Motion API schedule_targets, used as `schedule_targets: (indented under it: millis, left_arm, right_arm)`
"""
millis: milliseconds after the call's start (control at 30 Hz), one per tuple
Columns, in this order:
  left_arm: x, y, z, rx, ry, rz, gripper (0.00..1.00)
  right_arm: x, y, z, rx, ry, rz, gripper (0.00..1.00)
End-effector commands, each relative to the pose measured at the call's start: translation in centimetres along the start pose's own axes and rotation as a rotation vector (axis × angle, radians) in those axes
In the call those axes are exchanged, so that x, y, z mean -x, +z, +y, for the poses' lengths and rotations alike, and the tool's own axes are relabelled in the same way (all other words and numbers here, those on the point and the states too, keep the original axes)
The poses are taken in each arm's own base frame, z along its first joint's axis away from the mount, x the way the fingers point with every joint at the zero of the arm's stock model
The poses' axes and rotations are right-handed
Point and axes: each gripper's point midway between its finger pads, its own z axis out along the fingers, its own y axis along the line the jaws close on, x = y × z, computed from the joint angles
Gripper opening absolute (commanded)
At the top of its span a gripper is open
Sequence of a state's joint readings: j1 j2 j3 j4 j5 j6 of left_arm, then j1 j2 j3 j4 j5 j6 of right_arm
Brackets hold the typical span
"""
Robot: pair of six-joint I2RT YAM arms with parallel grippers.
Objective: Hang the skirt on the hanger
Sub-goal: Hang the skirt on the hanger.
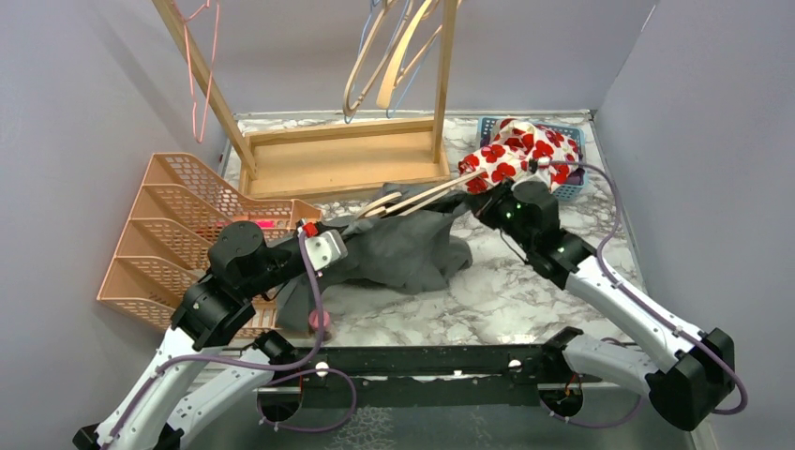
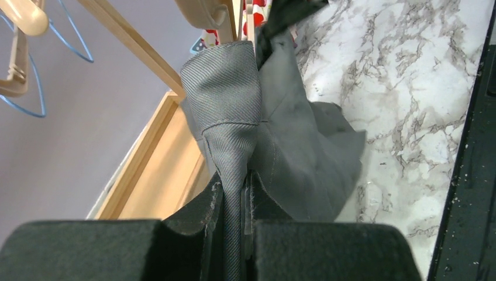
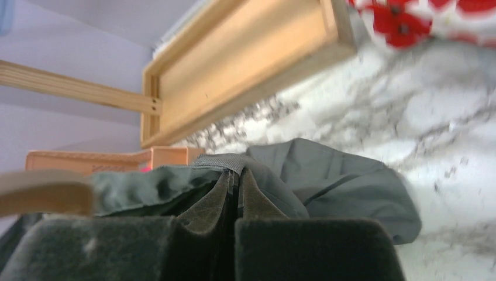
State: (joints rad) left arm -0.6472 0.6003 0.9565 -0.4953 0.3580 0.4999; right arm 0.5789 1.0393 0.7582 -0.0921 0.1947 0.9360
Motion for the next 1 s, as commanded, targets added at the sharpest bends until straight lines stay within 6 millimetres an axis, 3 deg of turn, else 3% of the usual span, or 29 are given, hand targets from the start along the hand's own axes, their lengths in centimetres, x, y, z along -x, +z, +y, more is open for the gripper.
schedule_targets:
  millis: [0,300,533,733,967]
  left_arm:
    - [0.5,-0.6,0.4,0.052,-0.031,-0.039,0.0]
    - [-1.6,-1.1,-0.3,0.059,-0.056,0.012,0.0]
    - [-3.2,-0.7,-0.3,0.058,-0.052,0.086,0.0]
    - [-4.1,0.5,-0.6,0.015,-0.073,0.13,0.0]
    - [-2.4,2.6,0.4,-0.009,-0.126,0.117,0.0]
  right_arm:
    - [5.3,-1.4,1.0,-0.036,-0.161,-0.156,0.01]
    - [8.5,-3.8,3.1,-0.012,-0.267,-0.227,0.01]
    - [9.4,-5.3,5.4,0.074,-0.422,-0.222,0.01]
    - [7.6,-6.8,8.9,0.281,-0.565,-0.112,0.01]
    - [3.9,-7.7,11.3,0.485,-0.629,0.062,0.01]
